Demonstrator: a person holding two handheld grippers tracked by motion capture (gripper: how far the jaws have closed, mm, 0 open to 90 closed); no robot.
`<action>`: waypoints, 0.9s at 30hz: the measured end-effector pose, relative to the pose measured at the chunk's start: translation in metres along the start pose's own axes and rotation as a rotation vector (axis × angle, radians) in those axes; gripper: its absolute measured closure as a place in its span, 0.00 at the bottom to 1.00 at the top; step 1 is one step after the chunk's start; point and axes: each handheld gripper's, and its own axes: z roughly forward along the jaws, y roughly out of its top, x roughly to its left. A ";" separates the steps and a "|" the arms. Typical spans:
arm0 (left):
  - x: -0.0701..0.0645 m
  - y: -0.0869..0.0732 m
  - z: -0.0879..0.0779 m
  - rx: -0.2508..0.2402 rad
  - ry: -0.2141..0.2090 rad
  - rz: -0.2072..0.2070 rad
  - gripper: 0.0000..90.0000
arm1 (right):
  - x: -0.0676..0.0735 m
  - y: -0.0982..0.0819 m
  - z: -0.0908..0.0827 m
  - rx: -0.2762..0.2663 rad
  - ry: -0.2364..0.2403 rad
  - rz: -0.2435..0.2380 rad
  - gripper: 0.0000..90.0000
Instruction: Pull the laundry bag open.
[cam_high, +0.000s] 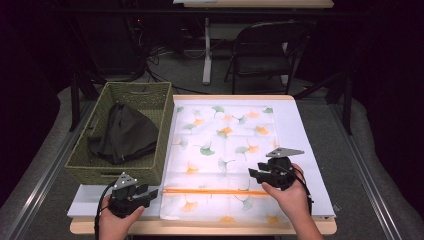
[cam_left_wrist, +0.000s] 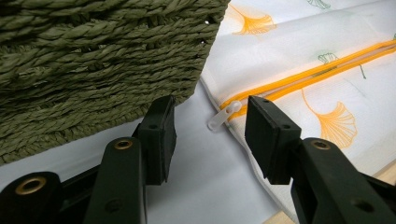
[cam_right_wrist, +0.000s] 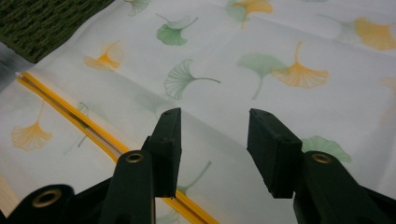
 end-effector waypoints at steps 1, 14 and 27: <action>0.000 0.000 0.000 -0.002 0.000 -0.001 0.58 | 0.003 0.002 0.004 0.003 0.009 -0.005 0.61; -0.012 0.007 0.003 0.018 0.022 0.001 0.57 | 0.036 0.023 0.053 0.038 0.127 -0.116 0.62; -0.021 0.018 -0.016 0.030 0.014 -0.018 0.54 | 0.038 0.009 0.053 0.021 0.147 -0.115 0.61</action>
